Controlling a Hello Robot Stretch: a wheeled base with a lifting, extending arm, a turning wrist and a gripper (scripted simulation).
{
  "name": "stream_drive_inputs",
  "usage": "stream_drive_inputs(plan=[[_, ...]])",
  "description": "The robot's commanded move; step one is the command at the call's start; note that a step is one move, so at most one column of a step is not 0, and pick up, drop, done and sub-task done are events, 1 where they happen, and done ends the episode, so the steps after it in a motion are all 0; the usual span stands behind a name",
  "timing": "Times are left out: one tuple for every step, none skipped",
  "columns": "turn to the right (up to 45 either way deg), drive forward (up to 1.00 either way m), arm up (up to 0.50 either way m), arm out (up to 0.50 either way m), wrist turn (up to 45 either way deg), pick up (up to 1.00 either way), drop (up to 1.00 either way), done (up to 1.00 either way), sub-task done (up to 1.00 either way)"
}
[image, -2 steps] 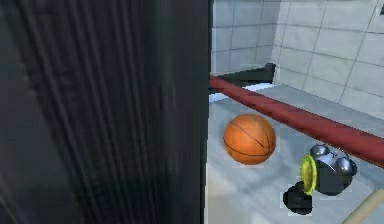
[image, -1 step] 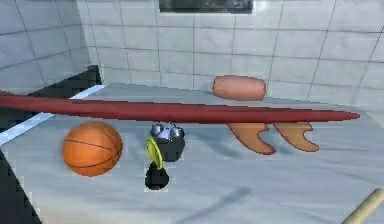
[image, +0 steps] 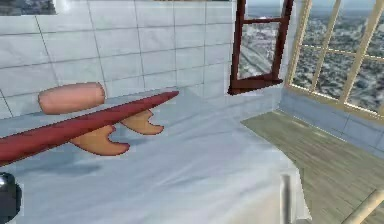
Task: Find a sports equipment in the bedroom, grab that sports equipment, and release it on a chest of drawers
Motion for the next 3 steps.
stream_drive_inputs(plan=[[45.0, 0.00, 0.00, 0.00, 0.0, 0.00, 0.00, 0.00, 0.00], [36.0, 0.00, 0.00, 0.00, 0.0, 0.00, 0.00, 0.00, 0.00], [0.0, 0.30, 0.00, 0.00, 0.0, 0.00, 0.00, 0.00, 0.00]])
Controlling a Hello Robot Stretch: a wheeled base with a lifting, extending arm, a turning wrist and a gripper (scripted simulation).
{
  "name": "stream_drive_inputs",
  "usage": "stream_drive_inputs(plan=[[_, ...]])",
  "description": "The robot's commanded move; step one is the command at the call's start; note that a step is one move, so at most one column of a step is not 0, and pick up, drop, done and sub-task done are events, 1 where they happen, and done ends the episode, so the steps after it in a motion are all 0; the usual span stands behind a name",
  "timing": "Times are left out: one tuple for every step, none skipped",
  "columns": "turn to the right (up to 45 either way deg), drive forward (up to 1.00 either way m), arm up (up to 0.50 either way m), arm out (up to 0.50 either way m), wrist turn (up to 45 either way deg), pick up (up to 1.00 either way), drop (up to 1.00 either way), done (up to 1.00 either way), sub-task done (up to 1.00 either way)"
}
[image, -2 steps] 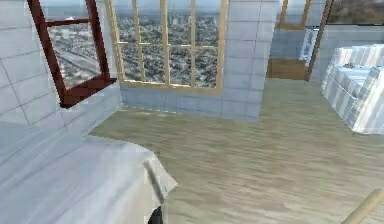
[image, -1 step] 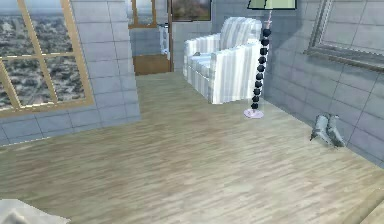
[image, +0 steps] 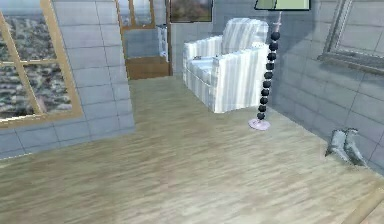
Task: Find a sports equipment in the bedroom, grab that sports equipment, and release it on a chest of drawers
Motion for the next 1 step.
stream_drive_inputs(plan=[[45.0, 0.00, 0.00, 0.00, 0.0, 0.00, 0.00, 0.00, 0.00]])
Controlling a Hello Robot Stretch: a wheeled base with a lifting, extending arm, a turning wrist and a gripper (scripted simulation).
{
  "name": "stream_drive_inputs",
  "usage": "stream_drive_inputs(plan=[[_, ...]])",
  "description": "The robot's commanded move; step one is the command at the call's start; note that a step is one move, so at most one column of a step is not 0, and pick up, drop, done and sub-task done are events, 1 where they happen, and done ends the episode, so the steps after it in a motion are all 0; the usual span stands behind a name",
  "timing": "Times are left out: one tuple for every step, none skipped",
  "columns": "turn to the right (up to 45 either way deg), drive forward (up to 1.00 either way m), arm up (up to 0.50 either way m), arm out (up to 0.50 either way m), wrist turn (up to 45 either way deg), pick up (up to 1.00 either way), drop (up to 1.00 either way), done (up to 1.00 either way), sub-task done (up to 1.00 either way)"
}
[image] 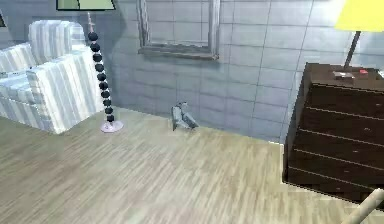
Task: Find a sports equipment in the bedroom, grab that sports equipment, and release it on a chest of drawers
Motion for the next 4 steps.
stream_drive_inputs(plan=[[42.0, 0.00, 0.00, 0.00, 0.0, 0.00, 0.00, 0.00, 0.00], [0.0, 0.90, 0.00, 0.00, 0.0, 0.00, 0.00, 0.00, 0.00], [45.0, 0.00, 0.00, 0.00, 0.0, 0.00, 0.00, 0.00, 0.00], [18.0, 0.00, 0.00, 0.00, 0.0, 0.00, 0.00, 0.00, 0.00]])
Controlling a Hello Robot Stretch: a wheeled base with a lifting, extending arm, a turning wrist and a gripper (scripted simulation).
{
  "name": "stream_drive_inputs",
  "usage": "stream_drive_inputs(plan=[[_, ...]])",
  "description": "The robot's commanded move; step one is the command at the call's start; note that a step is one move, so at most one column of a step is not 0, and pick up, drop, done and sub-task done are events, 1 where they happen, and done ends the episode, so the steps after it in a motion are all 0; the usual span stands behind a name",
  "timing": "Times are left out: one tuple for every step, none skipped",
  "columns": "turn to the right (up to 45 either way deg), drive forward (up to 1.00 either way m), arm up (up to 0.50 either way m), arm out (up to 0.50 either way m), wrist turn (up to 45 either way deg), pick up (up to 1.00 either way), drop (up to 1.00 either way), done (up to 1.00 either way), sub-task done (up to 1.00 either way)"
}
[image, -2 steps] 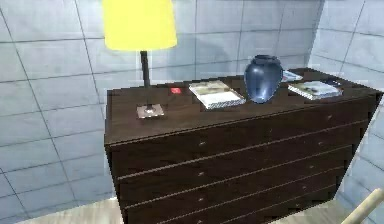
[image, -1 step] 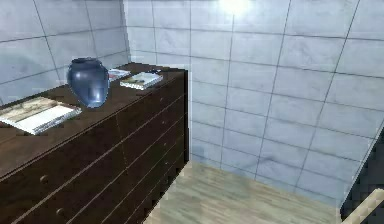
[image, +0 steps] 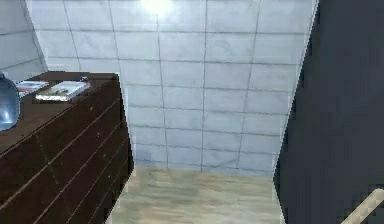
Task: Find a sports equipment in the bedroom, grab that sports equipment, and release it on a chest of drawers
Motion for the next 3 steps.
stream_drive_inputs(plan=[[0.0, 0.60, 0.00, 0.00, 0.0, 0.00, 0.00, 0.00, 0.00], [-45.0, 0.00, 0.00, 0.00, 0.0, 0.00, 0.00, 0.00, 0.00], [-45.0, 0.00, 0.00, 0.00, 0.0, 0.00, 0.00, 0.00, 0.00]])
